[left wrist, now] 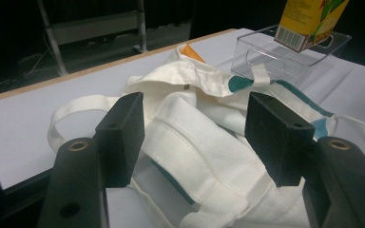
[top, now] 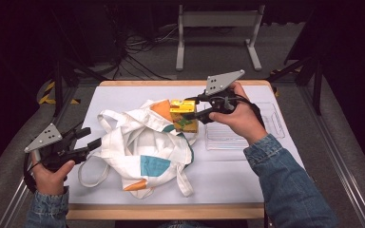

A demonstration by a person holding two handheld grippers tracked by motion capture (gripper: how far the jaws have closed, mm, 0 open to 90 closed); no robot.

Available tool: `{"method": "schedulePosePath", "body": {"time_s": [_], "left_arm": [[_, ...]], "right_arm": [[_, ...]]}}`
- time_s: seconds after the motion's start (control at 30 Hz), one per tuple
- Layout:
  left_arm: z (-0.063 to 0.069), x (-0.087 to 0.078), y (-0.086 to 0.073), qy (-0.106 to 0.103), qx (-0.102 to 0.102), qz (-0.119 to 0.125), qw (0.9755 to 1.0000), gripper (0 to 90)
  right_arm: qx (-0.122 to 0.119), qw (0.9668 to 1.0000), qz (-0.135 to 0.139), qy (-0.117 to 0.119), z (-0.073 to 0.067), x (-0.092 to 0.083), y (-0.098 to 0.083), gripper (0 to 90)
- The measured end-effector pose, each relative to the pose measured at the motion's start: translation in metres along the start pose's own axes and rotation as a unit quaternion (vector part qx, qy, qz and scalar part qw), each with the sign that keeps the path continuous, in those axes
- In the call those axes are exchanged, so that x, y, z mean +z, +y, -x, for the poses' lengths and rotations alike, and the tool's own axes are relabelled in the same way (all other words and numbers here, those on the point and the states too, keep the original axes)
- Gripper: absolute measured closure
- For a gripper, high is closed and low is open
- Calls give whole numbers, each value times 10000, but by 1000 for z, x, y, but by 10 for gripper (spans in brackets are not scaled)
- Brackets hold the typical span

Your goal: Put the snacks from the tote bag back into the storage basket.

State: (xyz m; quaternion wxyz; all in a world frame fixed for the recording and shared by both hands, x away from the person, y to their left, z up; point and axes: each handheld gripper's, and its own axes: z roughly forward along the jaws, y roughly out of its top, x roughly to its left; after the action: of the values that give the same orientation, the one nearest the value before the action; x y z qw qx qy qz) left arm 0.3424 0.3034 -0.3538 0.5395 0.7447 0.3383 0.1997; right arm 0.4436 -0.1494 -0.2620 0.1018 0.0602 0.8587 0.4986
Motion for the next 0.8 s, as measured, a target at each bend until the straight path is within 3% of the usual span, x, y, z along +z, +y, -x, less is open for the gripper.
{"method": "schedulePosePath", "body": {"time_s": [0.43, 0.8], "left_arm": [[-3, -2, -2, -64, -28, 78, 9999, 391], [-4, 0, 0, -123, -26, 52, 9999, 384]], "right_arm": [[66, 9997, -70, -230, 11, -37, -18, 509], [245, 9978, -125, -609, 22, -64, -37, 509]]}}
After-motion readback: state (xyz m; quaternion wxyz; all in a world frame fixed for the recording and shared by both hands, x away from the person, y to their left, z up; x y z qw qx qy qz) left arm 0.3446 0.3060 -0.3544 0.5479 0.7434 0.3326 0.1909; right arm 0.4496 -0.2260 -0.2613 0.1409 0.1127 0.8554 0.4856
